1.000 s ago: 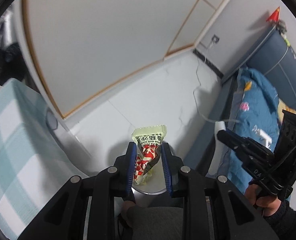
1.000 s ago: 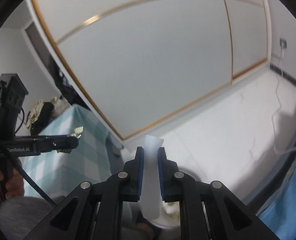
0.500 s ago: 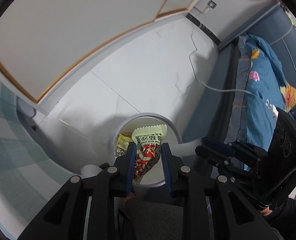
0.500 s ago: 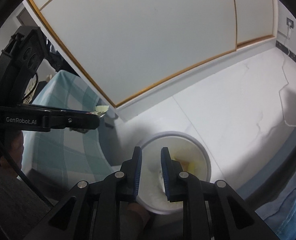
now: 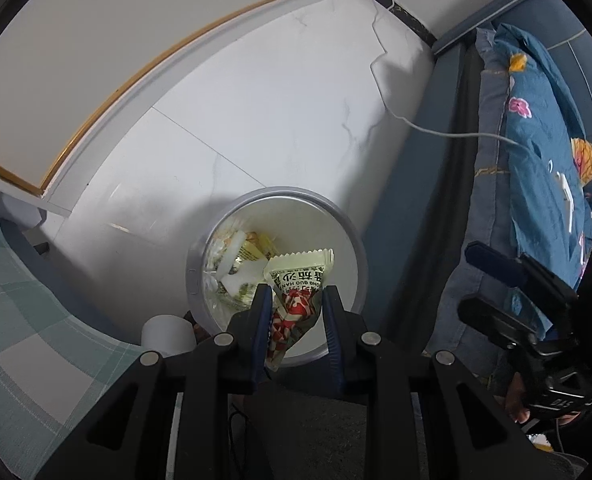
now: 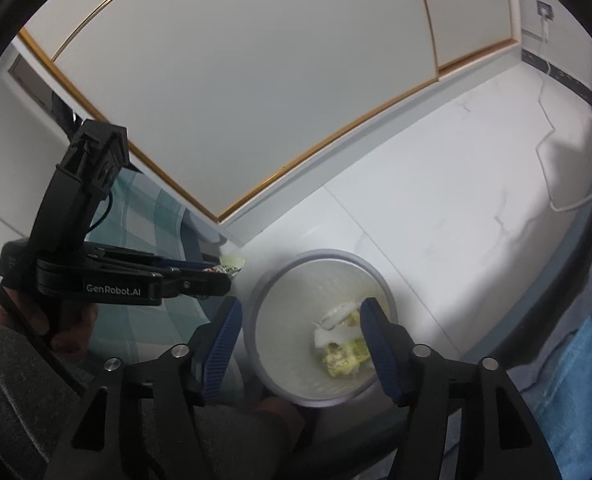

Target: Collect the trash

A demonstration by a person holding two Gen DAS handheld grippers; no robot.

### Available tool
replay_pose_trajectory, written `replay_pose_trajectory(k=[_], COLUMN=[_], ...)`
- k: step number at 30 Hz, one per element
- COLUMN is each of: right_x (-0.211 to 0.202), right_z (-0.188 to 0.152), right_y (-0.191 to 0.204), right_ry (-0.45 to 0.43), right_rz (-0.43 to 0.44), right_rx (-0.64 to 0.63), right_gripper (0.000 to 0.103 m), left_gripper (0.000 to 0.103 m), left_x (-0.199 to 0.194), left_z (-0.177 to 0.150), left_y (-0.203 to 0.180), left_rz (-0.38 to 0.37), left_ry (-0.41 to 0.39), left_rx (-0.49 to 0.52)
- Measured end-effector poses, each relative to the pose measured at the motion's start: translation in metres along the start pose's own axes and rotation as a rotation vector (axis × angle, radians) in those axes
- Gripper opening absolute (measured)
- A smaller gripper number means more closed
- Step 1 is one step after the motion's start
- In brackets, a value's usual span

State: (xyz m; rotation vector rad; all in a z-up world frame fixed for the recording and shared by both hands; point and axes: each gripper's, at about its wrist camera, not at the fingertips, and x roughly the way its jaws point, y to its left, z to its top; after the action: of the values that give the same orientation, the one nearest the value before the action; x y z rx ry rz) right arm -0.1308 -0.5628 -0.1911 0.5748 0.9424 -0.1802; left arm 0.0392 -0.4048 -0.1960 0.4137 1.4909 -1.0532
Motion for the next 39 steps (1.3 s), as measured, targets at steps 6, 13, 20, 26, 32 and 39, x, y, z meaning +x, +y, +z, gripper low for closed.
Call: replay_pose_trajectory(k=[6,13,20,26,32,39], right_x=[-0.001,0.0,-0.004,-0.014,-0.021,-0.022], right_z=[0.002,0.003,0.005,0.015,0.018,0.012], right_y=[-0.002,-0.008,-0.012,-0.015,-0.007,0.002], right_ry=[0.011,0.024,0.027,0.016,0.012,0.031], right_rz=[-0.003,-0.002,-0.002,0.026,0.01,-0.002], right_rx=[0.027,0.068,0.112,0.172,0.154,0.131], right_gripper=[0.064,0.072,0.083,0.089,0.092,0.095], left_gripper=[0.022,0.041,0.05,0.05,0.05,0.058], left_x=[0.006,0.007,-0.008,-0.027,-0.041,-0.05], left_z=[0.002,0.002,-0.004,-0.01,-0.016,-0.023], left_y=[-0.001,-0.002,0.005,0.004,-0.005,-0.012], left_rz=[0.006,0.039,0.051,0.155,0.207,0.239], left_ry=[0.018,0.014,-0.087,-0.165,-0.225,-0.268], left_rx=[-0.005,-0.012,-0.04,-0.065,-0.041,-0.025])
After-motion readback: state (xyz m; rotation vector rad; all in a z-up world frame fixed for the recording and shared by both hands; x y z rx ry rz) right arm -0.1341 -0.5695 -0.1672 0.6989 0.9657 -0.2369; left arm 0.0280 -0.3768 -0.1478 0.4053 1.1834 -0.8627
